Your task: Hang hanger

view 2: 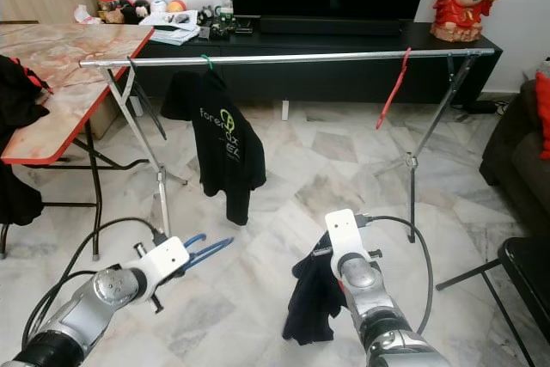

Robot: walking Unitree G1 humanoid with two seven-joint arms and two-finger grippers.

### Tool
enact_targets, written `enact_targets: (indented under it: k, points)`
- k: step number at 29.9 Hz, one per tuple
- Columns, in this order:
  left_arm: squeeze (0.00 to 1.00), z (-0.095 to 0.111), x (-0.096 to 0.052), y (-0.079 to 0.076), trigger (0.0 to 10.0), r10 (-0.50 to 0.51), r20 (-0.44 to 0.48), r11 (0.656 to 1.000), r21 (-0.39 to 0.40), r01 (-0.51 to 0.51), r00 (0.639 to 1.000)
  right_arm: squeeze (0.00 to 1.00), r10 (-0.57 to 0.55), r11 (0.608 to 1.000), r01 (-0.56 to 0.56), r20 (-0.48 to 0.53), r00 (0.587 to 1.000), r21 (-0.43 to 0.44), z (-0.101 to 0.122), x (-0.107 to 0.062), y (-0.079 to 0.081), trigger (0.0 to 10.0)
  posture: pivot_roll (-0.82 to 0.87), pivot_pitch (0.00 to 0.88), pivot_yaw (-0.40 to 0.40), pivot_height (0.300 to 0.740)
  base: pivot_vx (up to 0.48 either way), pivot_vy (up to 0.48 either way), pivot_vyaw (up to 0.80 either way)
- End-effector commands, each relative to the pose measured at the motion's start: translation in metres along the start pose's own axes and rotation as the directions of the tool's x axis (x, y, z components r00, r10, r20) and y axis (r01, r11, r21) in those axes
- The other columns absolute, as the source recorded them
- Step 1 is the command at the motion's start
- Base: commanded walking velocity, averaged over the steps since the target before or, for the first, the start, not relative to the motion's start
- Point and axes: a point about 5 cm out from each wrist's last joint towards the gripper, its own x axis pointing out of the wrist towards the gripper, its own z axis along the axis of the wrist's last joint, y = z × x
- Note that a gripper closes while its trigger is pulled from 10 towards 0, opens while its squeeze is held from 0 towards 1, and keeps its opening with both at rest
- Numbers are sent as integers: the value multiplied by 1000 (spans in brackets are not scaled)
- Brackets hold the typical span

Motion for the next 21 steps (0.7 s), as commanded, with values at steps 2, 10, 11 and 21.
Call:
enact_targets:
  k: [2, 10, 11, 21]
  points:
    - [0, 16, -18, -20, 10000, -327, 119, 945, 52, 323, 938, 0, -10, 1000, 10, 8, 1000, 1, 5, 1, -5, 10000, 87, 0, -16, 740, 0, 0, 0]
    - [0, 58, -32, -29, 10000, -475, 290, 874, 49, 483, 831, 0, 2, 1000, -2, 34, 999, 19, 16, 3, -1, 10000, 88, 0, -17, 740, 0, 0, 0]
    - [0, 62, -32, -30, 10000, -476, 312, 872, 47, 487, 822, 0, 6, 1000, -6, 37, 999, 18, 18, 3, 0, 10000, 85, 0, -17, 740, 0, 0, 0]
    - [0, 99, -44, -40, 10000, -530, 443, 822, 60, 566, 723, 0, 28, 999, -28, 44, 999, 15, 22, 3, 4, 10000, 84, 0, -18, 740, 0, 0, 0]
